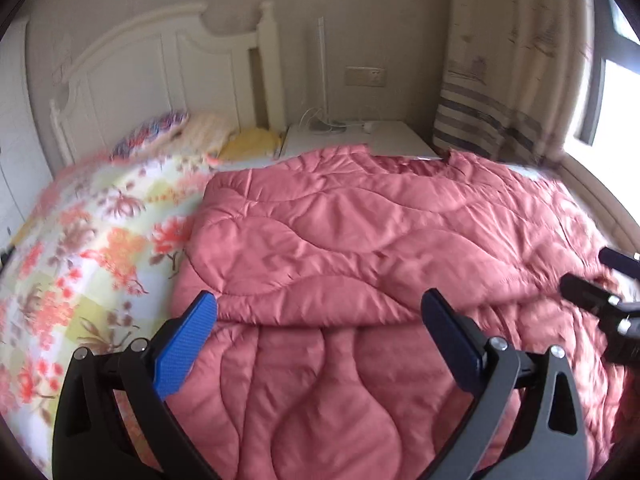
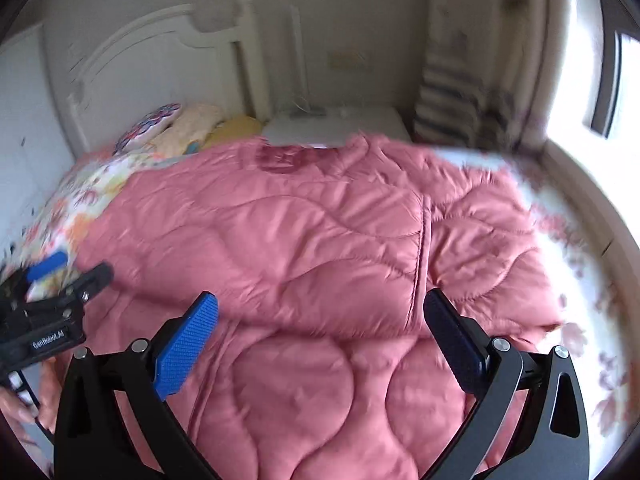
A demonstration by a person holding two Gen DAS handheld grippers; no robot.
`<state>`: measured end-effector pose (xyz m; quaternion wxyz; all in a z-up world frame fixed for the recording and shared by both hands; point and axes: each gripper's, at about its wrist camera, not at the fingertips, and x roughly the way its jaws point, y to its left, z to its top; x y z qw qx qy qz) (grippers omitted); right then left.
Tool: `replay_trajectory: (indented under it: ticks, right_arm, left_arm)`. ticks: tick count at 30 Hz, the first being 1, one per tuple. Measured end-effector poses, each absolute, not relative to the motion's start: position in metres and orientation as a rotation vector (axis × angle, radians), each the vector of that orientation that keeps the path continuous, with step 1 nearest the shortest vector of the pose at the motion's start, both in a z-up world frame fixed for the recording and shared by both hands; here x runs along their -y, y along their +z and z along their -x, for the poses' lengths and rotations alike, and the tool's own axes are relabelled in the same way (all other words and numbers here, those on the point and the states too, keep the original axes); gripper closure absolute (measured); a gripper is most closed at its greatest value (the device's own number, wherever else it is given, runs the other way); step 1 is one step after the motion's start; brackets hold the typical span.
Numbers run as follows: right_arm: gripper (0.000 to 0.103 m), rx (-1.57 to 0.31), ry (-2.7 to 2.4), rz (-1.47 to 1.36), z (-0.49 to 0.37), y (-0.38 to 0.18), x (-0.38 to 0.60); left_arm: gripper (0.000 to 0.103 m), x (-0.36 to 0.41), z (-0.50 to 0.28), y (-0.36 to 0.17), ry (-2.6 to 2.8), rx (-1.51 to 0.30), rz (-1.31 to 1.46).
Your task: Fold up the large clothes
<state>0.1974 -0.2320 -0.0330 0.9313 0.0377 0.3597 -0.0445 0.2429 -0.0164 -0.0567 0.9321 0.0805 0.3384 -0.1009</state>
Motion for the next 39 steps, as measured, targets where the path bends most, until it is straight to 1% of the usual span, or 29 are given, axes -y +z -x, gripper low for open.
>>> replay_trajectory:
  ticks: [2, 5, 6, 8, 13, 15, 17, 19, 20, 22, 25, 28, 30, 31, 32, 33, 37, 39]
  right_arm:
    - [0.005, -0.797, -0.070, -0.036, -0.192, -0.045, 0.218]
    - [0.005, -0.963, -0.097, -0.003, -0.198, -0.082, 0.214]
    - [0.005, -0.975, -0.094, -0.018, -0.194, -0.092, 0.216]
    - [0.005, -0.946, -0.090, -0.062, -0.181, -0.088, 0.221]
    - [0.005, -0.863, -0.107, -0.059, -0.133, -0.059, 0.237]
    - [0.005, -0.858, -0.127, -0.057, -0.120, -0.060, 0.247]
    - [0.005, -0.910, -0.160, -0.054, -0.113, -0.075, 0.258]
    - [0.004, -0.964, -0.178, -0.056, -0.113, -0.093, 0.265]
    - [0.004, -0.926, -0.168, -0.078, -0.105, -0.093, 0.268]
    - [0.004, -0.943, -0.182, -0.087, -0.097, -0.087, 0.268]
    - [0.004, -0.879, -0.141, -0.091, -0.074, -0.066, 0.263]
    - [0.004, -0.845, -0.094, -0.066, -0.058, -0.058, 0.249]
    - [0.004, -0.876, -0.033, -0.013, -0.061, -0.069, 0.230]
    - [0.004, -0.908, -0.012, 0.023, -0.064, -0.082, 0.219]
    - [0.004, -0.943, -0.017, 0.057, -0.068, -0.094, 0.211]
    - [0.004, -0.874, -0.022, 0.040, -0.061, -0.097, 0.210]
    - [0.004, -0.913, -0.018, 0.040, -0.062, -0.093, 0.215]
    - [0.004, -0.907, -0.050, 0.036, -0.058, -0.085, 0.218]
  left_arm:
    - [0.002, 0.030, -0.241, -0.074, -0.189, -0.761, -0.248]
    - [0.002, 0.035, -0.247, -0.109, -0.156, -0.901, -0.310]
    - [0.002, 0.030, -0.242, -0.109, -0.164, -0.881, -0.278]
    - [0.002, 0.016, -0.233, -0.103, -0.150, -0.882, -0.229]
    - [0.002, -0.025, -0.193, -0.084, -0.101, -0.797, -0.170]
    - [0.002, -0.039, -0.185, -0.092, -0.078, -0.826, -0.157]
    - [0.002, -0.049, -0.185, -0.113, -0.038, -0.903, -0.175]
    - [0.002, -0.062, -0.183, -0.114, -0.083, -0.918, -0.083]
    - [0.002, -0.071, -0.183, -0.114, -0.079, -0.946, -0.040]
    - [0.002, -0.080, -0.176, -0.109, -0.048, -0.942, -0.009]
    - [0.002, -0.080, -0.146, -0.092, -0.099, -0.862, 0.039]
    - [0.002, -0.057, -0.120, -0.088, -0.167, -0.812, -0.020]
    - [0.002, -0.034, -0.111, -0.098, -0.189, -0.797, -0.135]
    - [0.002, -0.018, -0.110, -0.109, -0.181, -0.816, -0.234]
    - [0.002, -0.011, -0.112, -0.114, -0.173, -0.831, -0.275]
    - [0.002, -0.010, -0.109, -0.111, -0.169, -0.803, -0.287]
    - [0.002, -0.025, -0.121, -0.111, -0.194, -0.865, -0.197]
    - [0.002, -0.034, -0.112, -0.105, -0.161, -0.860, -0.155]
